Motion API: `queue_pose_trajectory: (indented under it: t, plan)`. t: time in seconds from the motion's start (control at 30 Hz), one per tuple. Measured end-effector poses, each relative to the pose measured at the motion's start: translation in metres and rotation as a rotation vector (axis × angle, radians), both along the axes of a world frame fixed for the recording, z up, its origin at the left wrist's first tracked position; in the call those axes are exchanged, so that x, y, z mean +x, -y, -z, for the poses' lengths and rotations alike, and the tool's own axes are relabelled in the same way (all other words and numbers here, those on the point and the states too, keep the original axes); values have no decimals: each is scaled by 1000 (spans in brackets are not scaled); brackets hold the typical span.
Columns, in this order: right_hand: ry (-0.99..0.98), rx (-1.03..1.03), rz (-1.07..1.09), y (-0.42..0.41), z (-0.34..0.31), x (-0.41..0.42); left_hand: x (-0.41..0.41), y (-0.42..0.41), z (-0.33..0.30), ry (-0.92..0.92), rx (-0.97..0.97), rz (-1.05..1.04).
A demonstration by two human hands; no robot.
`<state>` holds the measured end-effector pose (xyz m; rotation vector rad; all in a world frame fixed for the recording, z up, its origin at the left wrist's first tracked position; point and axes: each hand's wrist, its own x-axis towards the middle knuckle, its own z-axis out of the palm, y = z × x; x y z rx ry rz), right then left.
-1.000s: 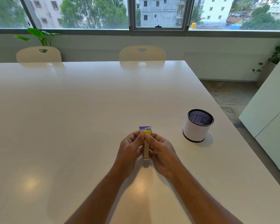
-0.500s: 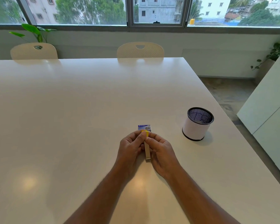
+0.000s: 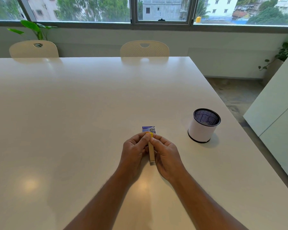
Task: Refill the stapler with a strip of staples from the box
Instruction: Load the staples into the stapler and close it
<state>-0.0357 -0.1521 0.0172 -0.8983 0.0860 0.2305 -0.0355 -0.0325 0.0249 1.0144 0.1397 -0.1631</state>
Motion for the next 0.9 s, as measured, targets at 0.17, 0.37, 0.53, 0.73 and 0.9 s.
queue_pose_trajectory:
  t: [0.17, 0.37, 0.53, 0.73, 0.9]
  plan:
    - [7, 5, 0, 0, 0, 0, -1, 0, -1, 4, 10, -6]
    - [11, 12, -4, 0, -2, -1, -1, 0, 0, 6, 18, -3]
    - [6, 1, 1, 0, -2, -2, -1, 0, 0, 9, 27, -5]
    - [17, -7, 0, 0, -2, -2, 0, -1, 1, 12, 37, -5]
    - [23, -19, 10, 0, 0, -2, 0, 0, 3, 27, 33, -14]
